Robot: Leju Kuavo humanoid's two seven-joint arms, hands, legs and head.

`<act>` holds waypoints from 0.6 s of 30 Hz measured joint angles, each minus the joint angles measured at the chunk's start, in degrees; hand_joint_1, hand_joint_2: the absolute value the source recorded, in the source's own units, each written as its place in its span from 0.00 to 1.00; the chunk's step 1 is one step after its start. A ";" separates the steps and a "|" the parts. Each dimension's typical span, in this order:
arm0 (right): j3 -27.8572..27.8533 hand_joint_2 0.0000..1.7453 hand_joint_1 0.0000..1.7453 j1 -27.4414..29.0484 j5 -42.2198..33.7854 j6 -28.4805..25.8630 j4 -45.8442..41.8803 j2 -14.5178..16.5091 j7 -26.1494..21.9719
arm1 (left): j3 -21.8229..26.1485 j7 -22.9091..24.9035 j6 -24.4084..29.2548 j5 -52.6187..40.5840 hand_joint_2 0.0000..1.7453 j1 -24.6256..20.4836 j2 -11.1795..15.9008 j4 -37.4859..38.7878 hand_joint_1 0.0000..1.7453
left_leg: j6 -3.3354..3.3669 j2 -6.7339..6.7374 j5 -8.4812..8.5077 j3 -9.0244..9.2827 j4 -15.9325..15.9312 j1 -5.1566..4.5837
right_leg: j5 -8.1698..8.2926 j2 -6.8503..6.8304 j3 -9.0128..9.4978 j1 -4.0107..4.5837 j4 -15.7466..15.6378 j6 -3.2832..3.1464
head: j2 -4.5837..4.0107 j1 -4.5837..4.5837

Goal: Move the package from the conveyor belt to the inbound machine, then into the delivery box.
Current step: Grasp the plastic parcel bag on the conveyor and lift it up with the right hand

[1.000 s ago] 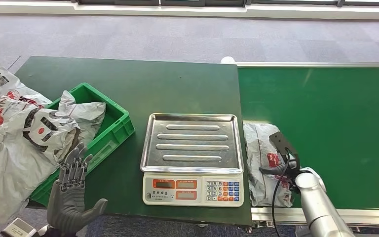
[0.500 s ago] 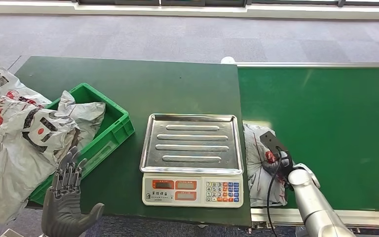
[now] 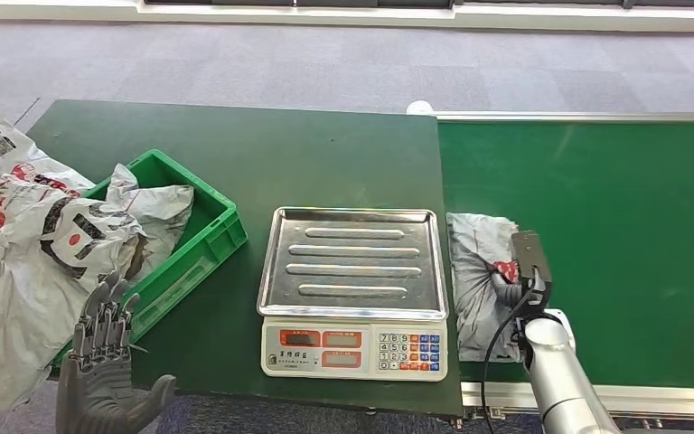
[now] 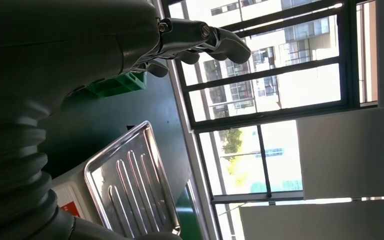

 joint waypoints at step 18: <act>-6.10 1.00 1.00 2.11 -3.96 -1.99 -7.97 1.73 -2.46 | 1.46 0.38 -0.86 -0.15 1.00 0.70 -2.39 -1.67 0.00 | 0.01 -0.09 0.04 -0.14 0.01 -0.01 | 0.01 -0.10 -0.11 0.00 0.00 0.01 | 0.00 0.00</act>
